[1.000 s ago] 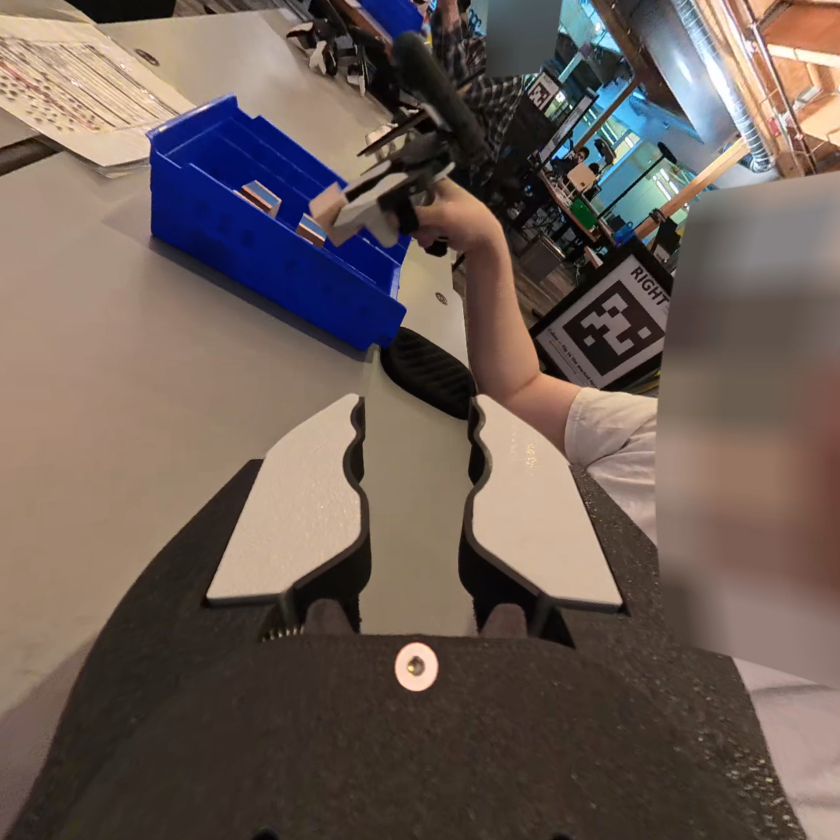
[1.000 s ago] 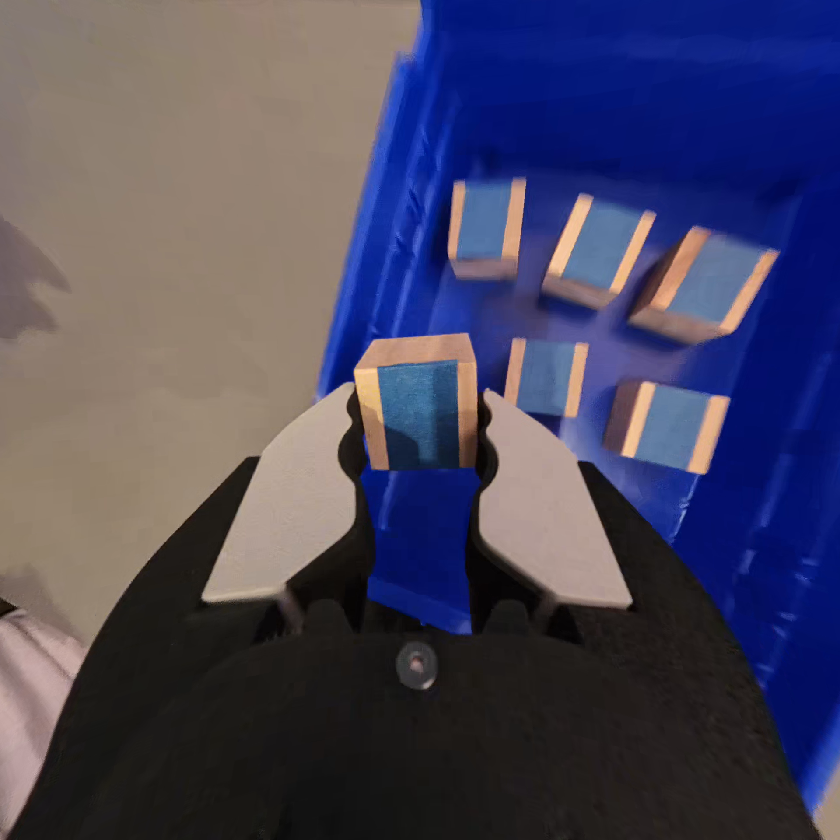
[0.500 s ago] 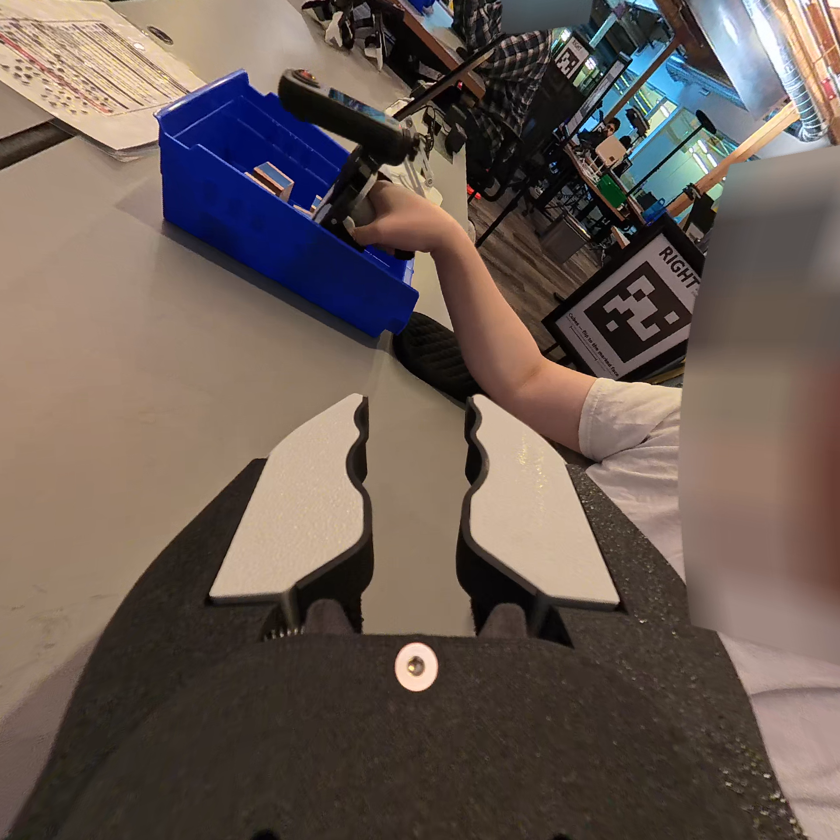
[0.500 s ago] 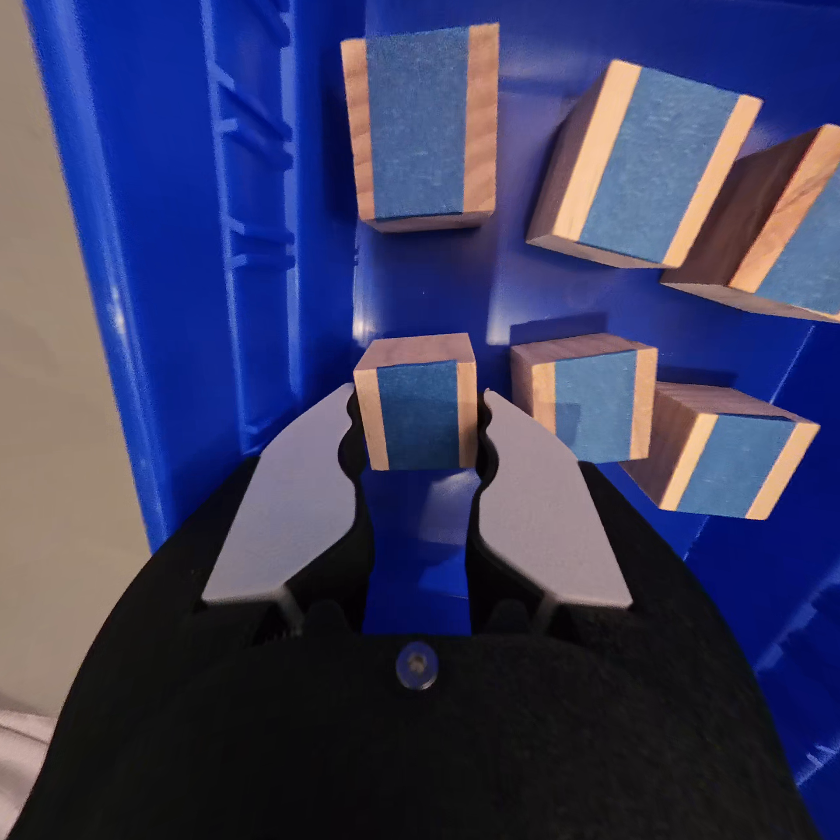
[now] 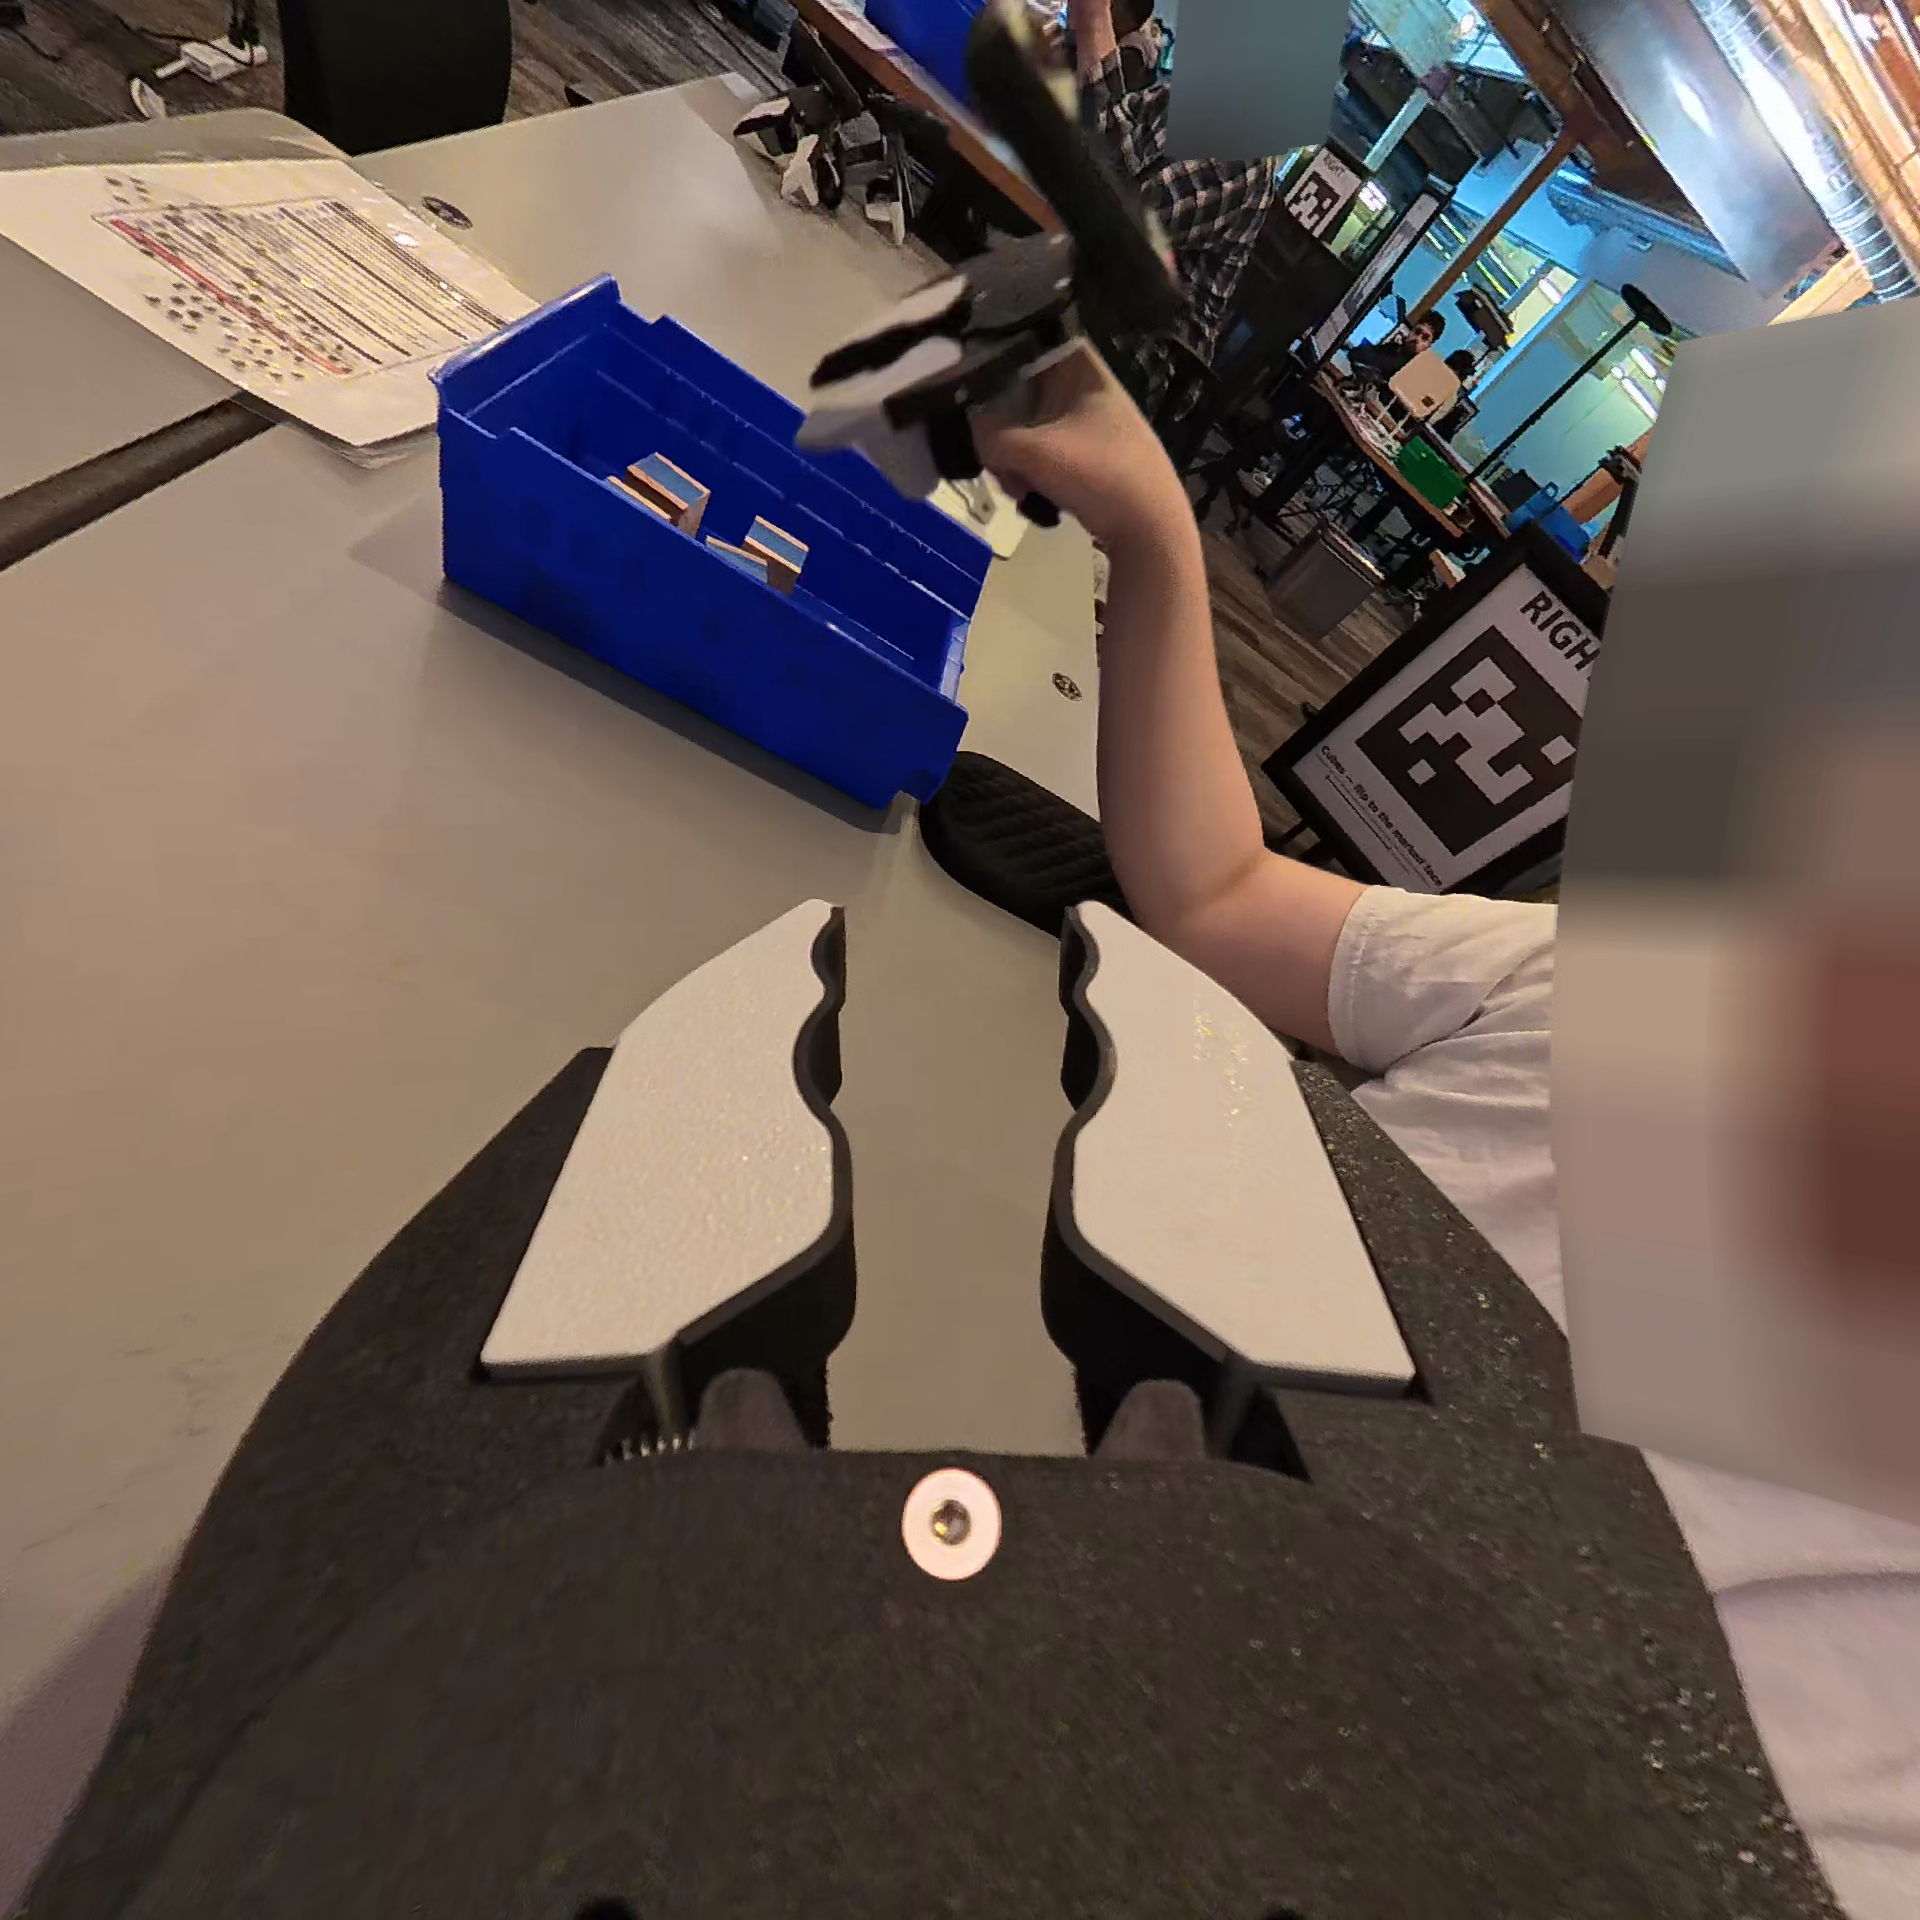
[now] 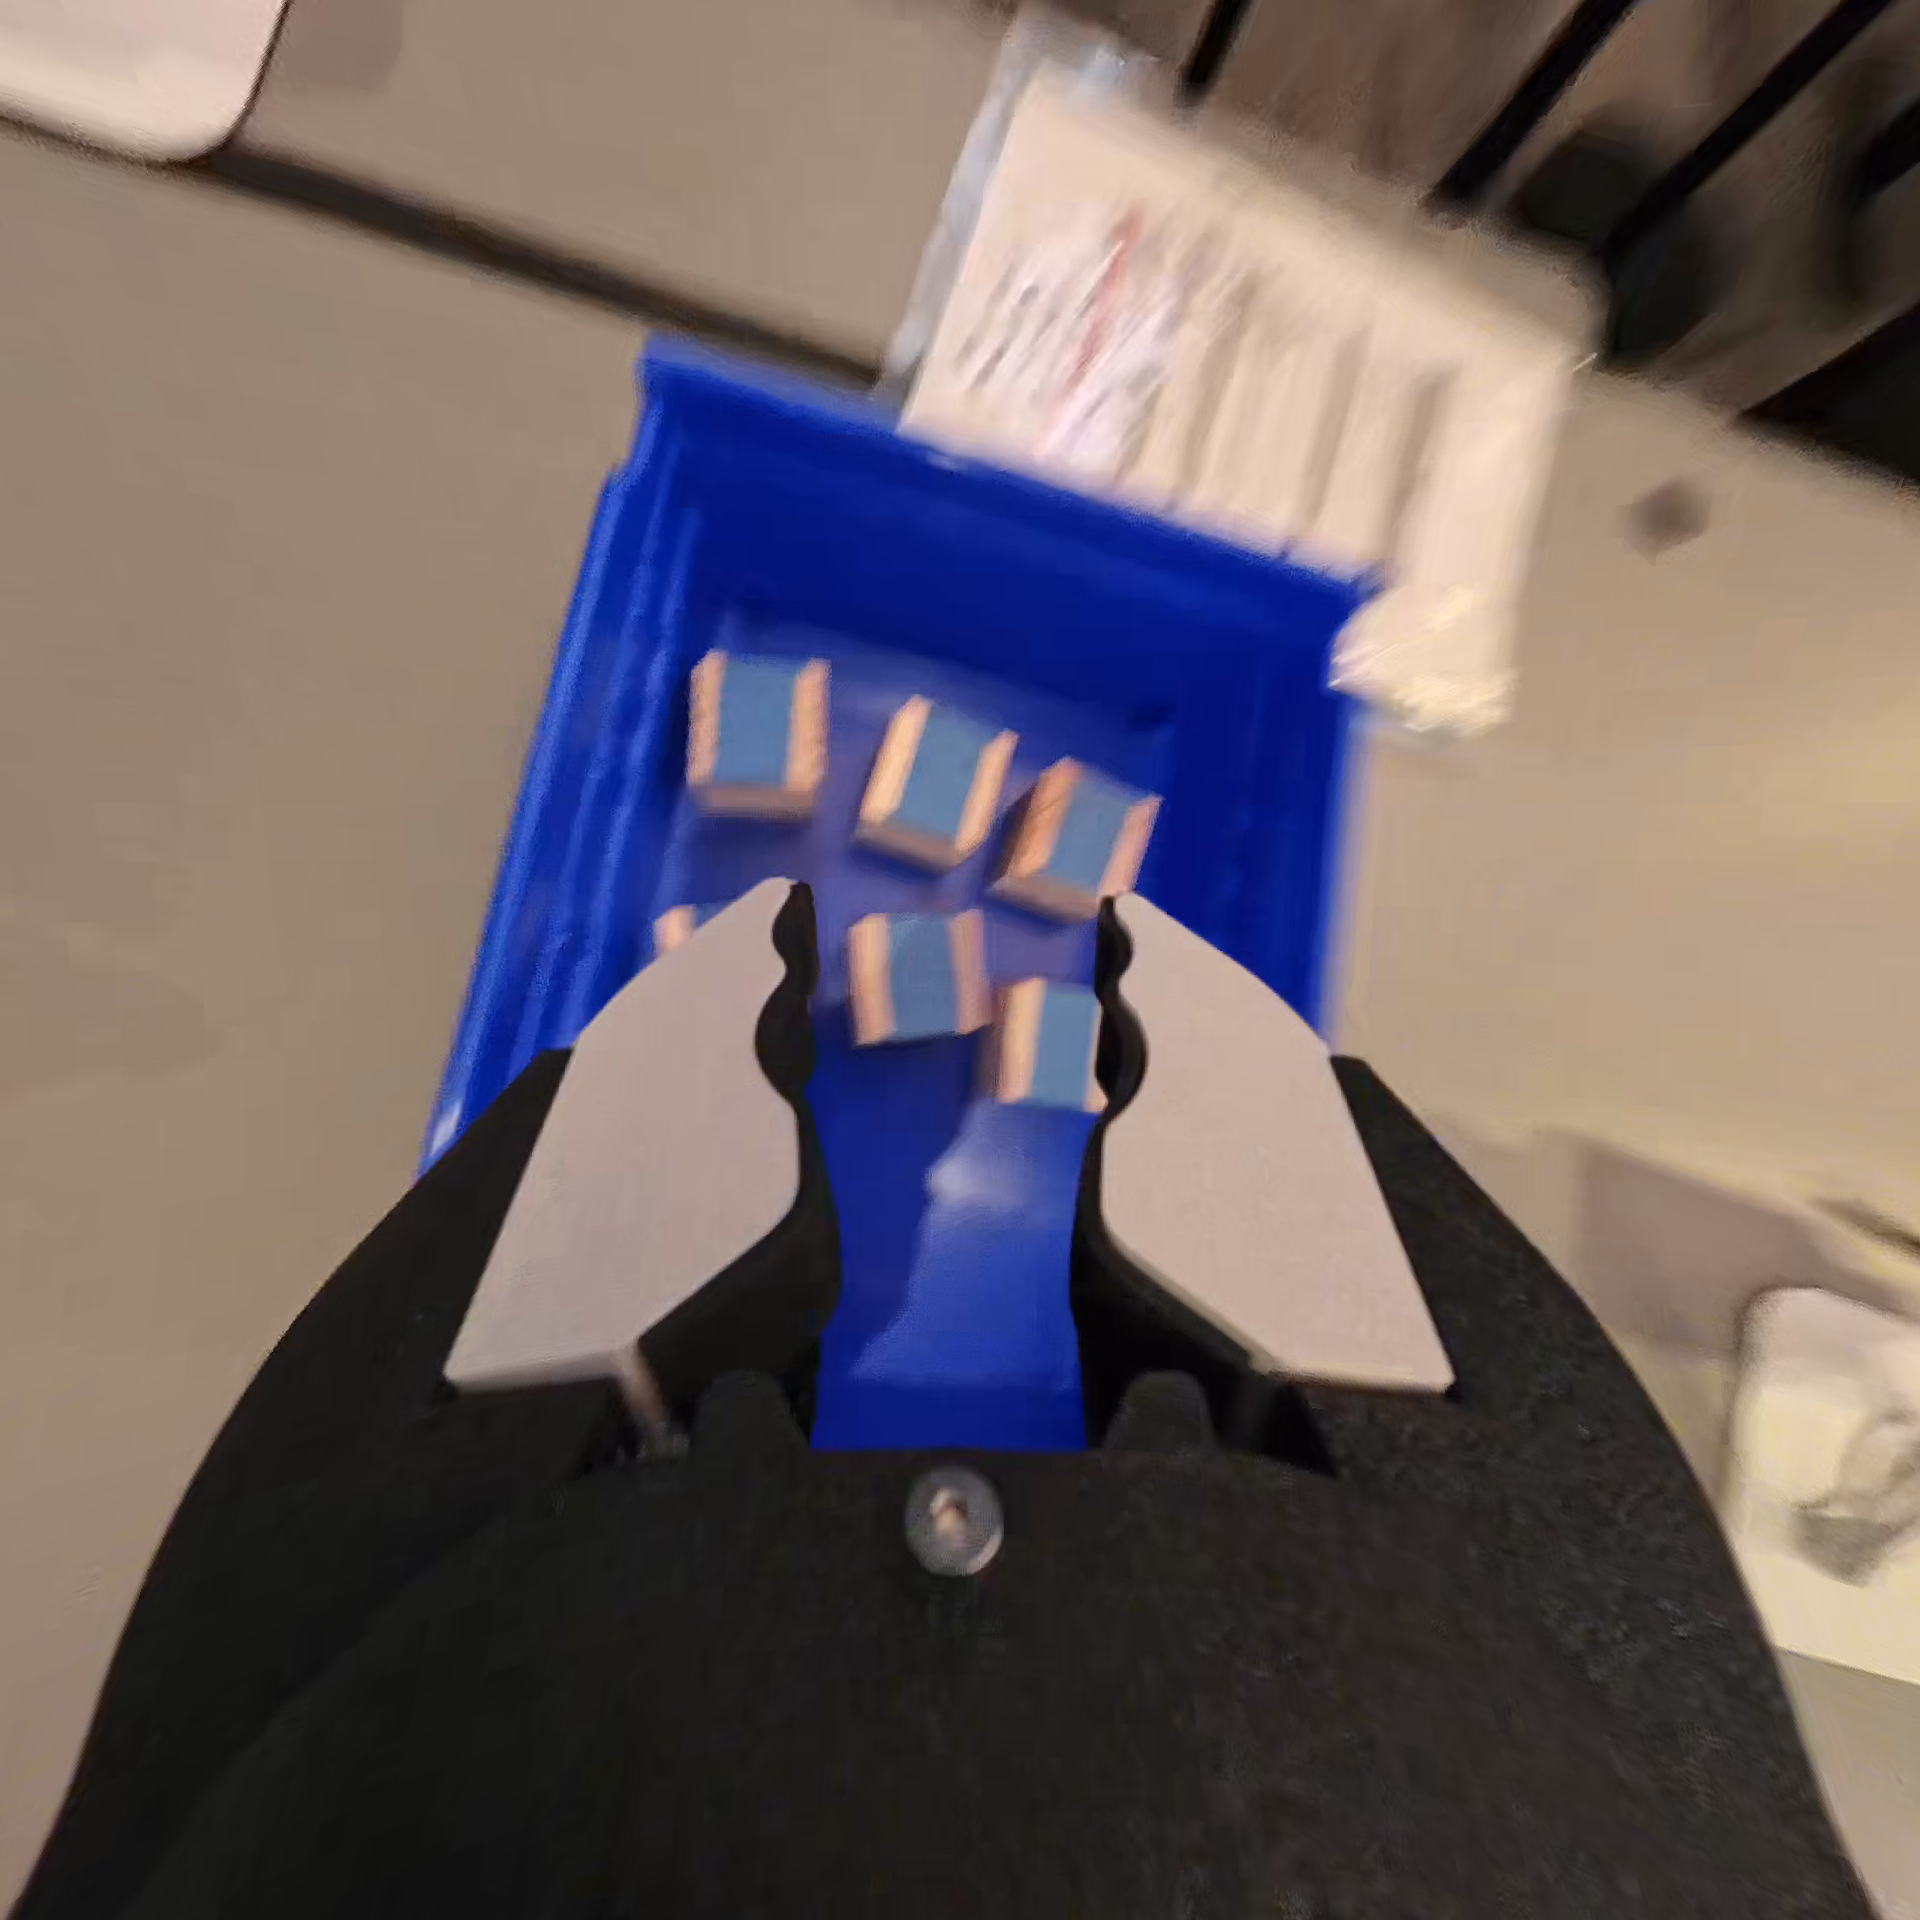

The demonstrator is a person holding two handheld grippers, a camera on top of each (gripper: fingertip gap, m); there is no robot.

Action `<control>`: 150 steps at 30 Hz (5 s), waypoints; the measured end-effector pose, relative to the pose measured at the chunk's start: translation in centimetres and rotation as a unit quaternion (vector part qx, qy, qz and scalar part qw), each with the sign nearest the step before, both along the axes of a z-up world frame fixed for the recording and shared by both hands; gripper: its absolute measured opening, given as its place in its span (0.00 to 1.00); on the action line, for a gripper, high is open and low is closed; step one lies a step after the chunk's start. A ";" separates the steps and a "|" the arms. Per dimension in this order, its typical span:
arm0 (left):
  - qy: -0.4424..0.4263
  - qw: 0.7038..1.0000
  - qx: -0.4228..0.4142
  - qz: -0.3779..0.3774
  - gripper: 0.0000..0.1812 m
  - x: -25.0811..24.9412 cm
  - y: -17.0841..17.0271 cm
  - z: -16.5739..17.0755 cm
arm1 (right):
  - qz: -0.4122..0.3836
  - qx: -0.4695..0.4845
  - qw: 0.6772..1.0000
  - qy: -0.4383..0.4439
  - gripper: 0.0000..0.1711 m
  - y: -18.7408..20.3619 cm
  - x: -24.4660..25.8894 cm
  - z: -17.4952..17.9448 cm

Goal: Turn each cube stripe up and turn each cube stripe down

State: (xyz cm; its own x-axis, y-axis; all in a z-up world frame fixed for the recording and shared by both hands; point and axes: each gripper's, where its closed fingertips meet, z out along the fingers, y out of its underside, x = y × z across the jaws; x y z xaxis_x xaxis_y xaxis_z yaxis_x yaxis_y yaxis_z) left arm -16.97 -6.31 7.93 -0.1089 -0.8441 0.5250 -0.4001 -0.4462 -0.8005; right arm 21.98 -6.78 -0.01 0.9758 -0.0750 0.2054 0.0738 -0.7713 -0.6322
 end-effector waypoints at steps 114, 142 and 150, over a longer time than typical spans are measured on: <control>0.459 0.821 0.018 0.339 0.13 -11.4 8.0 -19.2 | -0.039 -0.228 0.954 0.189 0.04 -2.6 10.2 -12.3; 0.430 0.849 -0.024 0.307 0.15 -4.7 8.2 -20.9 | -0.084 -0.242 0.941 0.223 0.03 0.7 4.2 -12.6; 0.387 0.867 -0.029 0.313 0.20 -3.2 8.2 -20.2 | -0.056 -0.271 0.942 0.192 0.04 0.6 4.1 -13.5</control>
